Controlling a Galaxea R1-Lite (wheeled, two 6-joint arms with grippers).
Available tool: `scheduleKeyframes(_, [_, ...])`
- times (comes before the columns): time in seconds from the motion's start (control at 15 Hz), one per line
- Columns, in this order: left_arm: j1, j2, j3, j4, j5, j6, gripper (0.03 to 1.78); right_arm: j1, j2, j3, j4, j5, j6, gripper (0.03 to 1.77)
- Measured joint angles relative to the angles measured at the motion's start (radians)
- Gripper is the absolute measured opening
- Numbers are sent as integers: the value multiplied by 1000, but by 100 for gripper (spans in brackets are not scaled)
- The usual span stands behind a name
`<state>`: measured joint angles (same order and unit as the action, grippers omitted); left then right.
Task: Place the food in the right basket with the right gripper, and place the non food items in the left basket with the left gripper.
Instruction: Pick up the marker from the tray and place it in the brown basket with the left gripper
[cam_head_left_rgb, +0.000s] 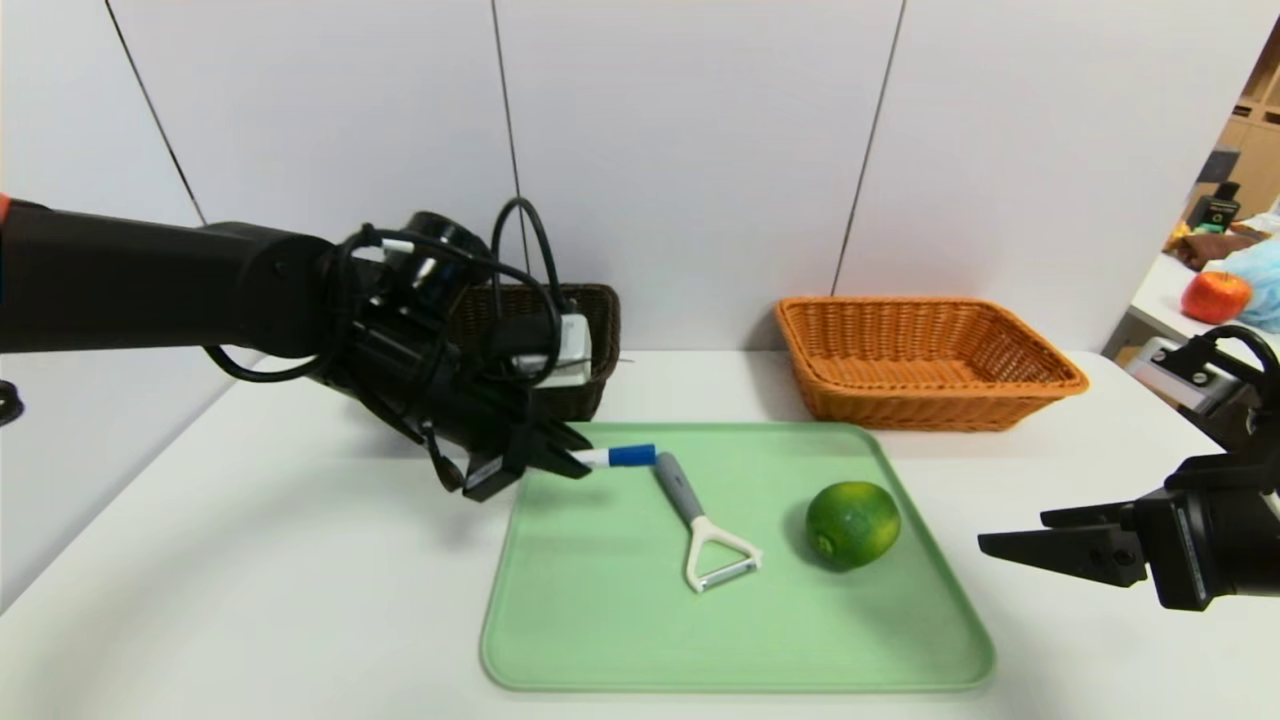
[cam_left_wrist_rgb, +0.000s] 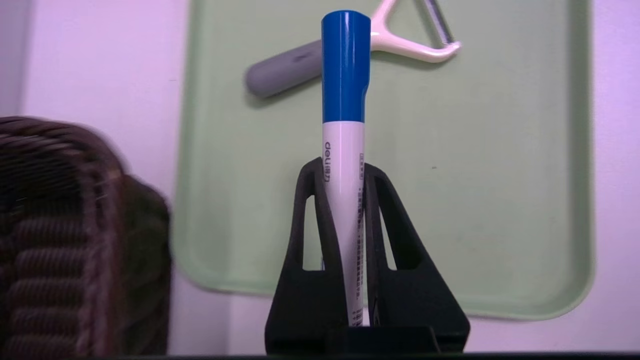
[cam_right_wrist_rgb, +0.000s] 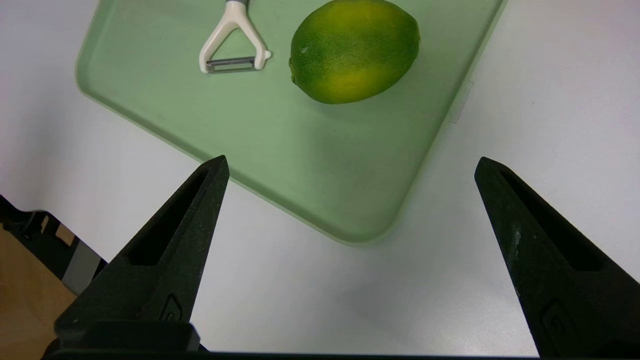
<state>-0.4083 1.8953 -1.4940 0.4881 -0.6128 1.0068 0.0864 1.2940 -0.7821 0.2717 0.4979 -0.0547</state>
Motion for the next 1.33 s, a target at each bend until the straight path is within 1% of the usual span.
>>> scheduleKeyframes(0.2, [71, -16, -120, 6, -1, -1, 17, 0, 1, 5, 0, 12, -1, 170])
scheduleKeyframes(0.33, [122, 2, -209, 9, -1, -1, 17, 0, 0, 7, 0, 12, 0, 170])
scheduleKeyframes(0.67, [260, 153, -421, 12, -1, 7, 17, -1, 0, 20, 1, 11, 0, 170])
scheduleKeyframes(0.93, [319, 251, -472, 4, 6, 35, 17, -1, 4, 21, 0, 11, -2, 170])
scheduleKeyframes(1.27, [337, 302, -478, 2, 9, 37, 17, -1, 5, 26, 0, 11, -1, 170])
scheduleKeyframes(1.33, [338, 311, -479, 0, 9, 36, 23, -1, 5, 28, 0, 11, -1, 170])
